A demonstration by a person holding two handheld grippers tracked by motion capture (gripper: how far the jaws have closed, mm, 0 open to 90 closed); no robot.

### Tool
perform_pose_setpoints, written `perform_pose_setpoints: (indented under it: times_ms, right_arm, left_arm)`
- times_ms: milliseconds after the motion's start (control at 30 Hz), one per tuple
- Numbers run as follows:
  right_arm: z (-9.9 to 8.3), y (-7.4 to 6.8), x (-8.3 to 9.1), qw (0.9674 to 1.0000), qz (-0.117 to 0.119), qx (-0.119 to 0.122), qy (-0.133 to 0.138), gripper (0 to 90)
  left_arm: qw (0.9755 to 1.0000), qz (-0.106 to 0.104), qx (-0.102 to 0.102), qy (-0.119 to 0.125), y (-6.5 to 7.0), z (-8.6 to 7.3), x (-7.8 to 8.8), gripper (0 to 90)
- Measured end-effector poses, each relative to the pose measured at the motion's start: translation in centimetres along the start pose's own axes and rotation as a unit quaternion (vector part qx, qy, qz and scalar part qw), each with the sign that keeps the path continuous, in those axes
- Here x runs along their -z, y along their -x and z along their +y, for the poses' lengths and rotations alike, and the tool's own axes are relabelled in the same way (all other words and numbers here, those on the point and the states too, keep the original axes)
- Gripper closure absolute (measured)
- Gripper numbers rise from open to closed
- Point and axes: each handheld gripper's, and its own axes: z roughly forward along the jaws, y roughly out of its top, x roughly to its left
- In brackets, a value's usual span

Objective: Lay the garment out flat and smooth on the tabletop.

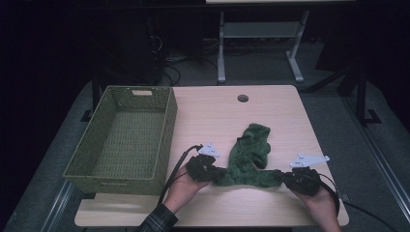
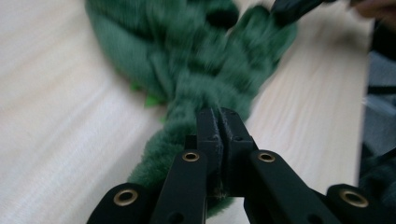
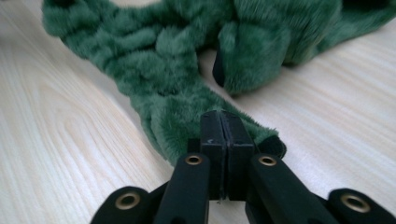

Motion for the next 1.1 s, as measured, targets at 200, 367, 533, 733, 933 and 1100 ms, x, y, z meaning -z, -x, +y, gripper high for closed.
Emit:
perform_pose_setpoints:
  times_ms: [200, 367, 533, 733, 933, 1100]
  right_arm:
    - [-0.6, 0.0, -1.0, 0.999, -0.006, 0.008, -0.043, 89.8]
    - [-0.7, -0.4, -1.3, 0.9982, -0.011, 0.014, -0.057, 89.9]
    - [-1.2, -1.1, -0.9, 0.9981, -0.001, 0.016, -0.06, 89.9]
    - [-1.7, -2.2, -0.6, 0.9976, 0.01, 0.022, -0.064, 90.0]
    - [-1.8, -3.3, -0.4, 0.9967, 0.017, 0.036, -0.071, 89.0]
    - [-1.0, -3.0, 0.0, 0.9994, 0.009, 0.018, -0.028, 78.5]
  left_arm:
    - [0.9985, 0.033, -0.003, -0.044, -0.8, -1.2, -1.0, 89.5]
    - [0.9973, 0.033, -0.008, -0.066, -1.3, -1.9, -1.0, 89.7]
    - [0.997, 0.033, -0.01, -0.07, -1.0, -2.4, -0.5, 89.8]
    - [0.9965, 0.027, -0.012, -0.078, -0.8, -3.4, 0.4, 89.8]
    - [0.9969, 0.015, -0.007, -0.077, -0.1, -4.3, 1.3, 88.8]
    - [0.9988, 0.004, -0.007, -0.048, 0.0, -2.7, 1.9, 76.6]
